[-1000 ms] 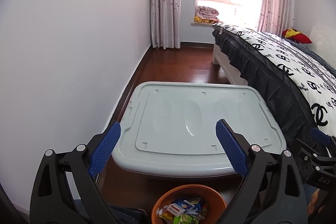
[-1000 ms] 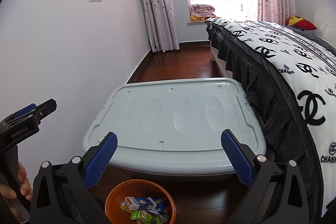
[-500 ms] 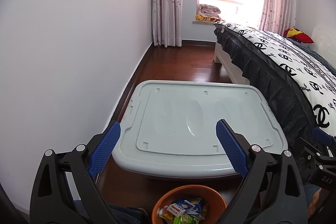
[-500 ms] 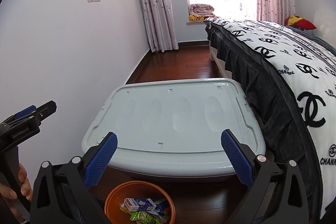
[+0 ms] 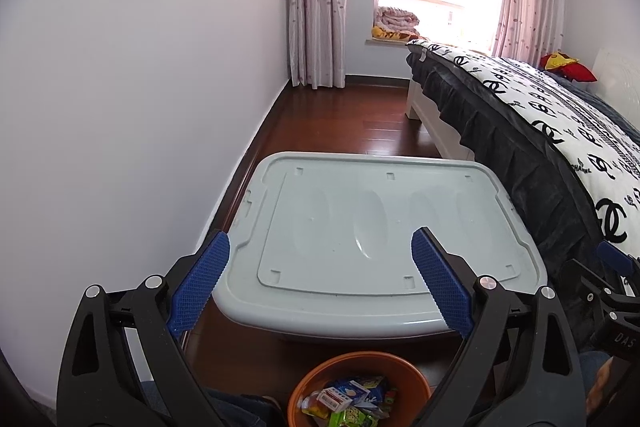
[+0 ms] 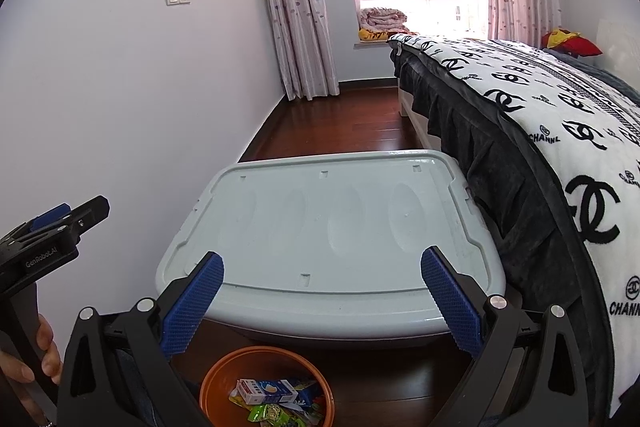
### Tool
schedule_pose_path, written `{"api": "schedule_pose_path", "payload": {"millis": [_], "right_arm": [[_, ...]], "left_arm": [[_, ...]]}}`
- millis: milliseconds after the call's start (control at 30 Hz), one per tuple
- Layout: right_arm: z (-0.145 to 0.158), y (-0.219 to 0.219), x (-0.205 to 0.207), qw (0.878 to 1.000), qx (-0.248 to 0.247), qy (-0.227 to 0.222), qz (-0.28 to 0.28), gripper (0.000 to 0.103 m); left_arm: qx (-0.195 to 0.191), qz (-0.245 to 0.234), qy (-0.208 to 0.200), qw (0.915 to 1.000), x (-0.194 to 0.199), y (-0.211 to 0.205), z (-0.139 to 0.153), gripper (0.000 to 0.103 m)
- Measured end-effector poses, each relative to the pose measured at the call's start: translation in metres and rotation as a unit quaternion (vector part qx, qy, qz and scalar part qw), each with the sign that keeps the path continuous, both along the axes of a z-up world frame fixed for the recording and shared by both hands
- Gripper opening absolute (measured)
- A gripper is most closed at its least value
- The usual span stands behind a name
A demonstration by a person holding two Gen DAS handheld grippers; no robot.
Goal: Collect trash
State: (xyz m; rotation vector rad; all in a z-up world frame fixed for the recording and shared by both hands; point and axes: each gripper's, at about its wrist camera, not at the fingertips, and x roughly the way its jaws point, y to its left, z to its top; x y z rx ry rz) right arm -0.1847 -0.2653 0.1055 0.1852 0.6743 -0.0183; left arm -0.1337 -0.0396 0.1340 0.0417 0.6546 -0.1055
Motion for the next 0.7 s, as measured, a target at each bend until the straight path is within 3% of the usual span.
{"api": "schedule_pose_path", "payload": {"millis": [700], "right_arm": [[-0.0015,-0.0041,0.0014,1.0,0.002,0.002,-0.002,0.097]], "left_arm": [[0.002,0.003,0.006,1.0,-0.0019,-0.0023,-0.0029,0.09]]}}
